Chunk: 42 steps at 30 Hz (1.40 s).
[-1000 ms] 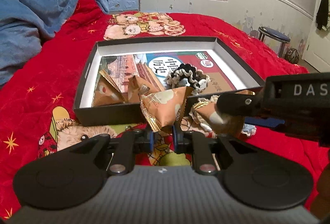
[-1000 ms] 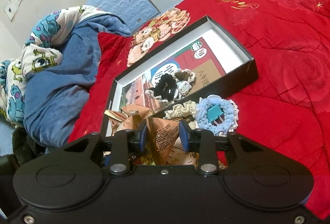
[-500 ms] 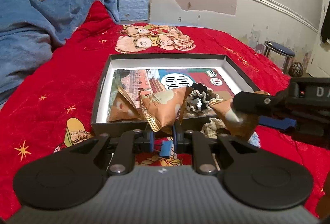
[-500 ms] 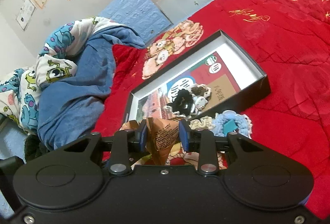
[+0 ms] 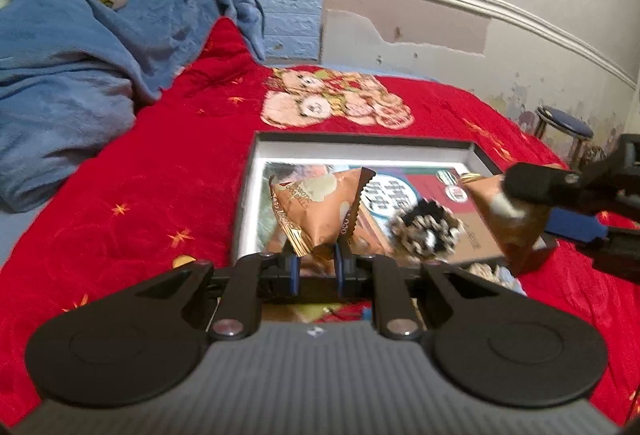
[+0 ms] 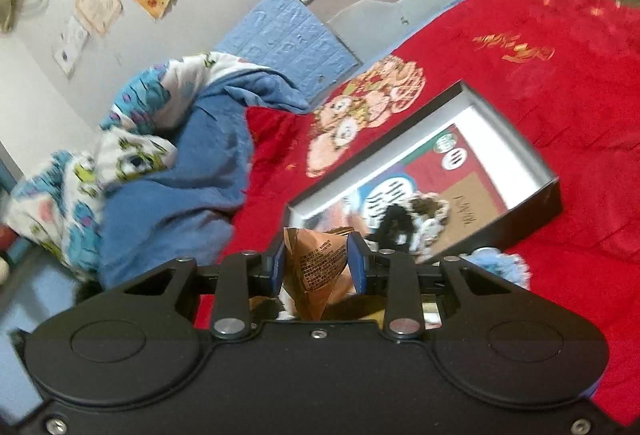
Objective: Organize objects
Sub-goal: 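Lift both held paper packets and carry them over the black box, then open the left tool over the box while the right tool opens to drop its packet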
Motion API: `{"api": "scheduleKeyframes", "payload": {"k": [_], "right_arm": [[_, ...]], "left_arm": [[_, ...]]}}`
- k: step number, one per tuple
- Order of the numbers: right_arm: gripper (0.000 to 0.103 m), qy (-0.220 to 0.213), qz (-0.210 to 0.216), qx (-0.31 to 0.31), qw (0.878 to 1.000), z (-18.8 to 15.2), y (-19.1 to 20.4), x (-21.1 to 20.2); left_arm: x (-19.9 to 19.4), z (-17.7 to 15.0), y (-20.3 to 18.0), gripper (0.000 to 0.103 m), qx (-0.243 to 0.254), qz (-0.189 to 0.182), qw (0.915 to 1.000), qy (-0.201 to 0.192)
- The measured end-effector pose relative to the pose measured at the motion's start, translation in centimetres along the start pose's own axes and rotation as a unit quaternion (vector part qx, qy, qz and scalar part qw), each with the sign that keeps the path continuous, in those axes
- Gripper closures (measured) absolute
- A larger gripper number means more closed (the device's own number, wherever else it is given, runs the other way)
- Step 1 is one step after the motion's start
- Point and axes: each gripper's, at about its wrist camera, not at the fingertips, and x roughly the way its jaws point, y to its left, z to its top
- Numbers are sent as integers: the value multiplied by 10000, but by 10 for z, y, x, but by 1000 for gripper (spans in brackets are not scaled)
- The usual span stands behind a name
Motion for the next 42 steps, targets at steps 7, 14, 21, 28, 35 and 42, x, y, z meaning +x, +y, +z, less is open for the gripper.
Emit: {"api": "scheduleKeyframes", "payload": {"k": [7,14,21,28,35,42], "right_arm": [[72,-127,257,-182,9994,22,23,8],[72,-236,361,-323,9985,43,44,28],[72,-207,588,-273,9977,78,49,60],[72,-210,464,-275,9983,93,21,71],[72,-231,350,-174,9990,95,-4,97],[72,167,-144,-492,9985,60,-3,147]], "left_arm": [[6,35,26,83,-398,-84,9989,-241],[24,65,46,83,-391,-127,9989,-238],[47,85,56,83,-531,-202,9977,-365],[80,79,45,83,-312,-421,9980,-350],[111,55,39,83,-330,-497,9982,85],[119,41,24,83,-83,-358,9985,414]]}}
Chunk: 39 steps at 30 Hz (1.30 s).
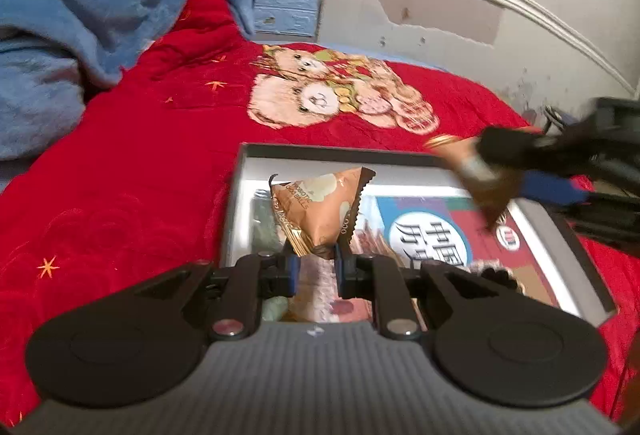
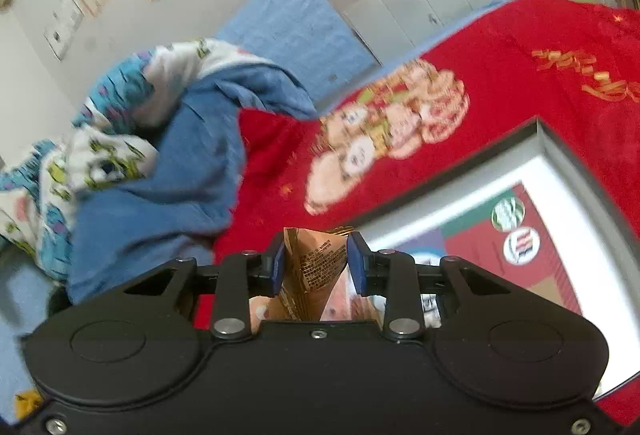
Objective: Organize objects
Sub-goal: 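Open the left tool over the box while the right tool opens to drop its packet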
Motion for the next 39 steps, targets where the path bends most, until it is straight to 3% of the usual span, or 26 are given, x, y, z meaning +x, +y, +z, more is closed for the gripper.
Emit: {"api": "scheduleKeyframes", "payload": {"k": [5,12,22,39], "right_arm": [[72,204,-305,-213,9991,-19,8,19],[72,465,-525,-326,9970,-27,12,28],[71,729,-707,-486,9936,-40,18,44],[71,1041,-927,-486,9890,-46,16,52]], "left_arm": [[2,-4,-5,83,32,4,9999,140],[9,-3,3,82,-39,291,9991,306],[16,-7,4,81,-83,212,9987,462],[18,-8,-10,77,280,156,9977,605]]}}
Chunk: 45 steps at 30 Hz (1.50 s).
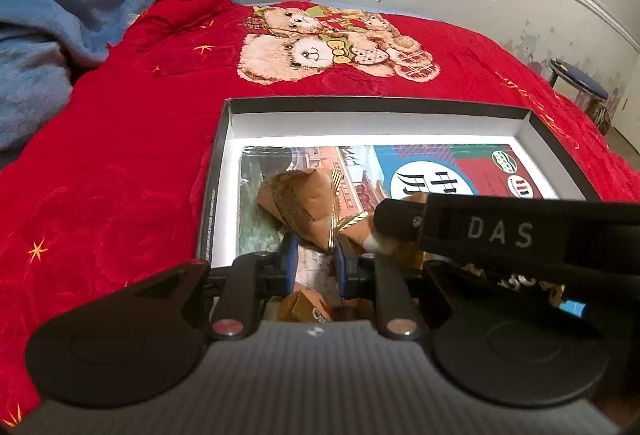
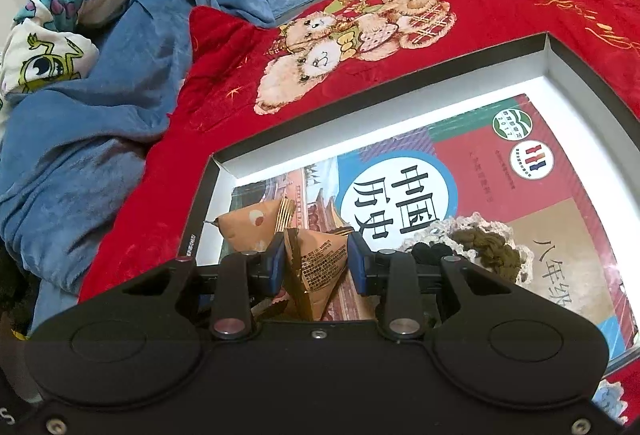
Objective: Organize objects
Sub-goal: 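Open the left tool over the box while the right tool opens to drop its packet, then move both tools back toward the scrunchies beside the box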
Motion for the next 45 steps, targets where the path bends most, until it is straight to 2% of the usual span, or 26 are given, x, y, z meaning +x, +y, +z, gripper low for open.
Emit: {"api": "scheduleKeyframes", "payload": {"k": [8,10,12,13,14,15,21,22,24,27,32,35,38,41,45], "right_arm": [[71,44,-26,25,10000,0,-1,0],[71,40,-22,43,10000,0,-1,0],[71,23,-13,140,9999,0,-3,-1],[70,13,9,220,9998,0,-3,-2],[67,15,19,282,9996,0,-5,-3],[61,20,25,344,9994,1,-6,-4],[48,-82,318,708,9970,10,-12,-27],[47,-143,384,736,9964,12,-12,-36],[39,-269,564,768,9951,18,-10,-55],[30,-616,728,716,9929,27,-9,-94],[30,-1315,532,667,9876,44,-13,-166],[27,-1565,365,566,9854,48,-17,-205],[26,-1726,-7,209,9848,44,-16,-238],[26,-1796,-362,-53,9831,25,-17,-262],[26,-1758,-608,-299,9821,-23,-31,-278]], "left_arm": [[-1,-1,3,71,-59,-114,9999,50],[-1,0,3,59,-46,-173,9998,67],[-2,0,4,53,-28,-142,9999,79],[-3,0,5,46,-26,-119,9999,85],[-4,1,5,38,-8,-81,9999,91],[-6,1,5,36,22,-62,9999,89],[-37,12,7,27,-12,-94,9999,-90],[-47,15,7,26,22,-111,9998,-179],[-65,20,6,24,63,-122,9992,-386],[-99,29,3,19,8,-333,9966,-754],[-146,36,-13,16,48,-759,9887,-1291],[-170,36,-24,16,75,-942,9825,-1604],[-190,24,-39,17,325,-997,9781,-1799],[-200,2,-54,17,522,-1042,9763,-1825],[-192,-32,-66,18,280,-1130,9796,-1636]]}}
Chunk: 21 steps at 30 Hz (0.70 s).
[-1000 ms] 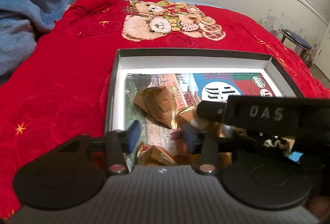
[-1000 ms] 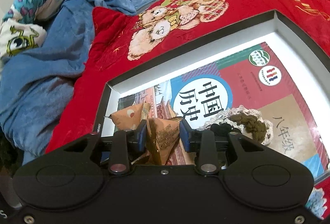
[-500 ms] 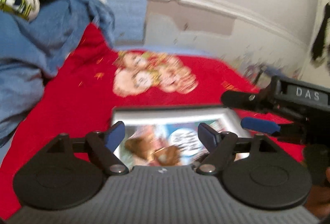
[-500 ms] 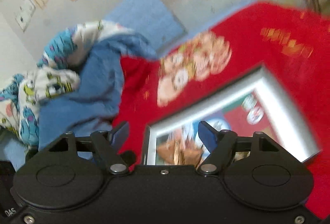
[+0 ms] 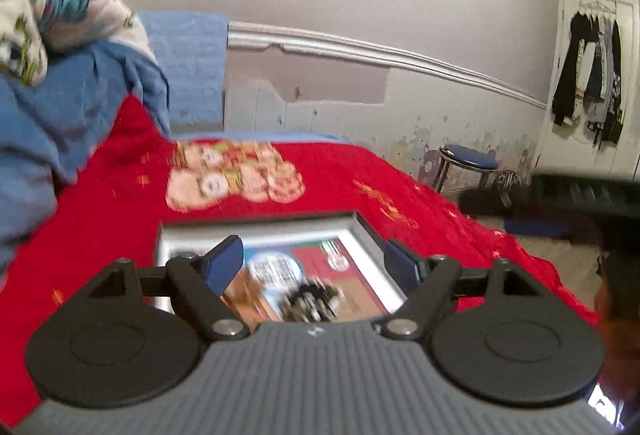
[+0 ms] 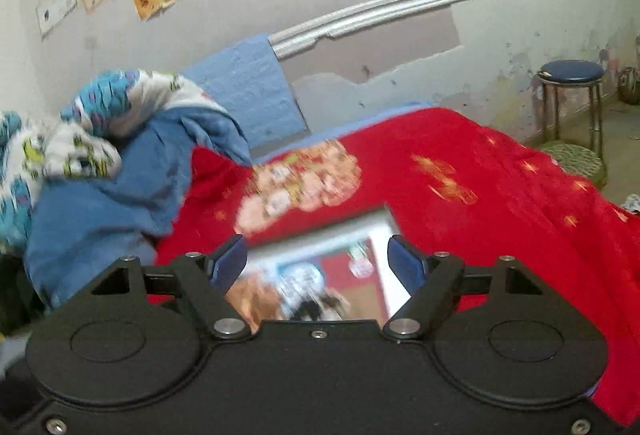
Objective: Organize objects
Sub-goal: 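Move both tools back toward the scrunchies beside the box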
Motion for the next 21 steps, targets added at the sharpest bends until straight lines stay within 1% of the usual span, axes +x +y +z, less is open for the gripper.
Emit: {"api": "scheduleKeyframes", "payload": {"k": [3,5,7,8,10,12,14,15,16,17,18,19,20,21], "right_arm": [[26,48,-155,290,9994,-38,-27,-8],[26,318,-388,397,9980,-55,-44,3],[27,634,-595,391,9954,-65,-57,19],[27,670,-633,485,9946,-69,-66,24],[28,850,-553,779,9918,-79,-78,38],[29,1134,-372,1059,9872,-88,-83,52],[31,1456,-457,1002,9832,-99,-80,63],[32,1477,-467,882,9840,-104,-76,65],[33,1507,-496,763,9844,-109,-71,66],[36,1552,-515,697,9841,-111,-68,69],[37,1548,-480,713,9842,-112,-67,70],[37,1511,-402,809,9844,-113,-69,71],[38,1489,-351,906,9841,-113,-69,73],[41,1464,-306,1022,9835,-113,-72,75]], "left_arm": [[13,-26,-1,18,-270,-214,9994,85],[31,-42,1,18,-408,-275,9983,302],[48,-57,3,18,-421,-81,9979,493],[56,-62,5,19,-414,-24,9973,603],[71,-71,8,22,-433,82,9962,751],[79,-79,7,24,-422,150,9959,785],[89,-81,4,31,-427,257,9962,709],[95,-83,3,31,-490,293,9956,742],[100,-84,2,37,-577,229,9947,822],[104,-87,-1,48,-621,105,9938,913],[107,-91,-5,53,-567,73,9933,1006],[109,-96,-10,54,-412,152,9936,1043],[108,-101,-15,57,-251,256,9942,1009],[108,-104,-17,58,-127,333,9948,949]]}}
